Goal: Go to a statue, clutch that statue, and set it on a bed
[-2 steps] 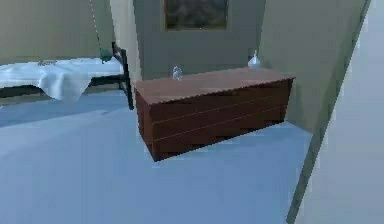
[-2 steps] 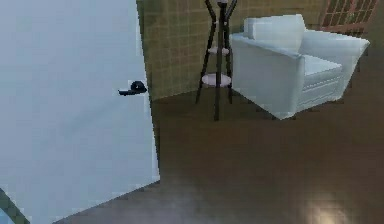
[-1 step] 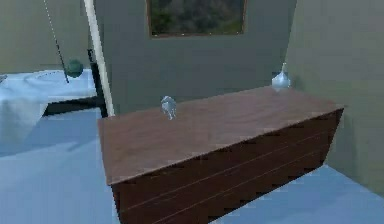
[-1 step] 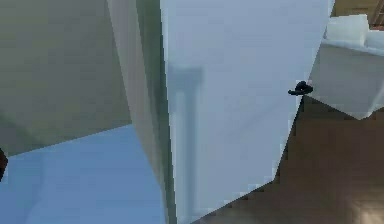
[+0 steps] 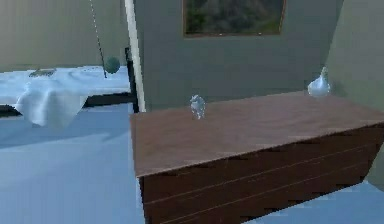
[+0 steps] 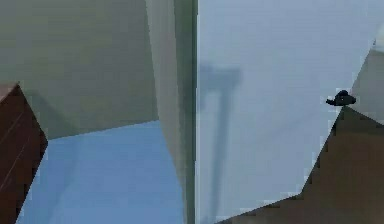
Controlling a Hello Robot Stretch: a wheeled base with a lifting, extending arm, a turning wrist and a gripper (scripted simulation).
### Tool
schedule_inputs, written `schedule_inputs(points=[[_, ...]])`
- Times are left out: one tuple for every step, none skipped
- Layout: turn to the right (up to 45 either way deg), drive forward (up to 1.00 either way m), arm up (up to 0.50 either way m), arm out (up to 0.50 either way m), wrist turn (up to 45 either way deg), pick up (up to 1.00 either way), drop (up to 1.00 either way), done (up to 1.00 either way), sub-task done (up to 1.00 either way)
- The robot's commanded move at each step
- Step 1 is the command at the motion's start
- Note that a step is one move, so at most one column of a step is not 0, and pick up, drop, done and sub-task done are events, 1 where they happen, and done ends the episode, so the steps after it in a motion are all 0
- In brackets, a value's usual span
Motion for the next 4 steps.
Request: schedule_inputs(points=[[0.0, 0.25, 0.0, 0.0, 0.0, 0.0, 0.0, 0.0, 0.0], [-45.0, 0.0, 0.0, 0.0, 0.0, 0.0, 0.0, 0.0, 0.0], [-39.0, 0.0, 0.0, 0.0, 0.0, 0.0, 0.0, 0.0, 0.0], [45.0, 0.0, 0.0, 0.0, 0.0, 0.0, 0.0, 0.0, 0.0]])
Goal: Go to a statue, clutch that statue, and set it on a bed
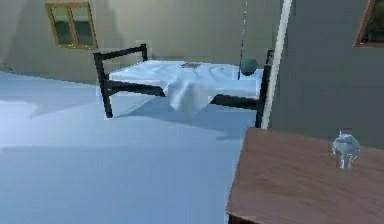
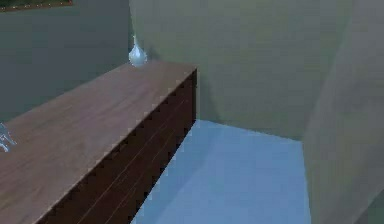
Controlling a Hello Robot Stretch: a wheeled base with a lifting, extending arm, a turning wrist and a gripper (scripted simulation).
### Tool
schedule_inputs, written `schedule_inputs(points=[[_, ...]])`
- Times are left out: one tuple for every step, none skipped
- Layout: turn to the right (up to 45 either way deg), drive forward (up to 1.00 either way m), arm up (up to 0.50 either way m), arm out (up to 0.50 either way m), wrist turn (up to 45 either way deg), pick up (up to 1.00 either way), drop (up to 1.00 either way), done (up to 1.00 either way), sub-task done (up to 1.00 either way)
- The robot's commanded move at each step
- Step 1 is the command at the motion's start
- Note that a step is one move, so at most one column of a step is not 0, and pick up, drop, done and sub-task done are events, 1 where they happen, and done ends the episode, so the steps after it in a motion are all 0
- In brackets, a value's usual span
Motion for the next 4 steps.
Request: schedule_inputs(points=[[45.0, 0.0, 0.0, 0.0, 0.0, 0.0, 0.0, 0.0, 0.0], [9.0, 0.0, 0.0, 0.0, 0.0, 0.0, 0.0, 0.0, 0.0], [0.0, 0.5, 0.0, 0.0, 0.0, 0.0, 0.0, 0.0, 0.0], [-45.0, 0.0, 0.0, 0.0, 0.0, 0.0, 0.0, 0.0, 0.0]])
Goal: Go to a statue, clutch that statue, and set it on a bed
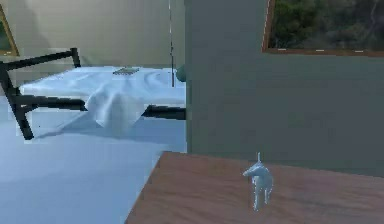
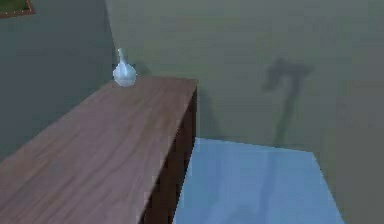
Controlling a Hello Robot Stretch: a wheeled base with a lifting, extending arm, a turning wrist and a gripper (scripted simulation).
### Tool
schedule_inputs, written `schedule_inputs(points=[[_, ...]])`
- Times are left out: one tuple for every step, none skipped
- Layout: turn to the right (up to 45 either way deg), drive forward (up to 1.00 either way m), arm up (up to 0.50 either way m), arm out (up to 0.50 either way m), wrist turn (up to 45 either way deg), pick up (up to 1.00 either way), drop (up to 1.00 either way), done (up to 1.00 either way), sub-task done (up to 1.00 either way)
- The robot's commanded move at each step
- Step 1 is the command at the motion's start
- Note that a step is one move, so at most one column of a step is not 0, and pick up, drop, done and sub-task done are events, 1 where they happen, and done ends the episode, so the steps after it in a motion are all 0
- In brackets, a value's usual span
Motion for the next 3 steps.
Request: schedule_inputs(points=[[-45.0, 0.0, 0.0, 0.0, 0.0, 0.0, 0.0, 0.0, 0.0], [-18.0, 0.0, 0.0, 0.0, 0.0, 0.0, 0.0, 0.0, 0.0], [0.0, 0.0, 0.5, 0.0, 0.0, 0.0, 0.0, 0.0, 0.0]])
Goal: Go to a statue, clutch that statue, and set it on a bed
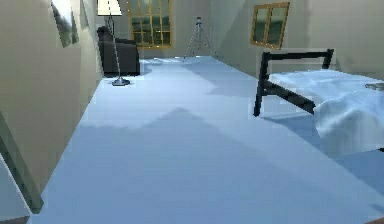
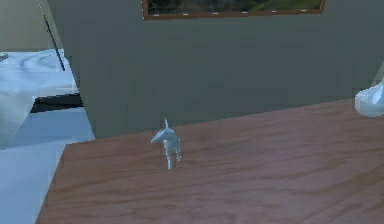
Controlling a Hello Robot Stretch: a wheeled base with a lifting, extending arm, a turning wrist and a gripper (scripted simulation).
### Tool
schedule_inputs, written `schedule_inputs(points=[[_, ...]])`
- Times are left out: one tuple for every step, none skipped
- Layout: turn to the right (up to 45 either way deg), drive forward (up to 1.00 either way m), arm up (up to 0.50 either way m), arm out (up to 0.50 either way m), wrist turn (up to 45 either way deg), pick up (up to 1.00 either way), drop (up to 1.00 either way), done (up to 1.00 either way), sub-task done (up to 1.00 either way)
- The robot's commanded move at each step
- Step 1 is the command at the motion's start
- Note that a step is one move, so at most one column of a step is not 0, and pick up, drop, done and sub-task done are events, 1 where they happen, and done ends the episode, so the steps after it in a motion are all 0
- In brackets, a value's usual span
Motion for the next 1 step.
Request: schedule_inputs(points=[[0.0, 0.0, 0.34, 0.0, 0.0, 0.0, 0.0, 0.0, 0.0]])
